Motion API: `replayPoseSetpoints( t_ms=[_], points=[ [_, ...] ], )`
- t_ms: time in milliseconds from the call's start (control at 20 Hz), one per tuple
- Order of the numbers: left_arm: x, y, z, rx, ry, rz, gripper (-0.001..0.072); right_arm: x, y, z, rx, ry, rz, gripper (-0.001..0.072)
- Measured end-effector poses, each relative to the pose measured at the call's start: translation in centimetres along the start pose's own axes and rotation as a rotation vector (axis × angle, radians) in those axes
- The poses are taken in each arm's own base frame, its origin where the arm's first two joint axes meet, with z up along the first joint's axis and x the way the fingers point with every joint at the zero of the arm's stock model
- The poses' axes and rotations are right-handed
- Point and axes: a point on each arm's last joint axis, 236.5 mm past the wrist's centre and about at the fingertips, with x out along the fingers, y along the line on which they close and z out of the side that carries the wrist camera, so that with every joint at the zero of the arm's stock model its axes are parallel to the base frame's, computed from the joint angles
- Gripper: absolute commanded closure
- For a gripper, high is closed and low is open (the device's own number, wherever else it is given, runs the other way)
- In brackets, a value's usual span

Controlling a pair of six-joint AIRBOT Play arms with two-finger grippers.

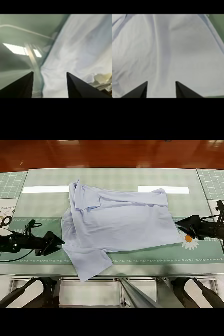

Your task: Fold the shirts.

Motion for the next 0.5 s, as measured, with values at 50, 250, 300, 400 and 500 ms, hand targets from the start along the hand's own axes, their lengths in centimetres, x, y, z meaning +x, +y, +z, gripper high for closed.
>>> replayPoseSetpoints(
  t_ms=[50,250,300,400,500],
  points=[
    [0.6,-0.5,0.0,0.012,0.002,-0.004,0.0207,0.0,0.0,0.0,0.001,0.000,0.001,0.0304],
    [2.5,-1.3,0.0,0.053,0.021,0.010,0.0678,-0.2,-0.3,0.3,0.012,-0.013,-0.003,0.0304],
    [2.7,-1.6,-0.1,0.053,0.025,0.003,0.0678,-0.5,-0.8,0.7,0.028,-0.032,-0.011,0.0304],
    [3.0,-2.0,-0.1,0.063,0.031,0.000,0.0678,-1.5,-3.3,1.3,0.083,-0.065,-0.074,0.0304],
    [3.1,-2.2,-0.1,0.074,0.033,0.000,0.0678,-2.5,-6.9,0.8,0.169,-0.072,-0.186,0.0304]
  ],
)
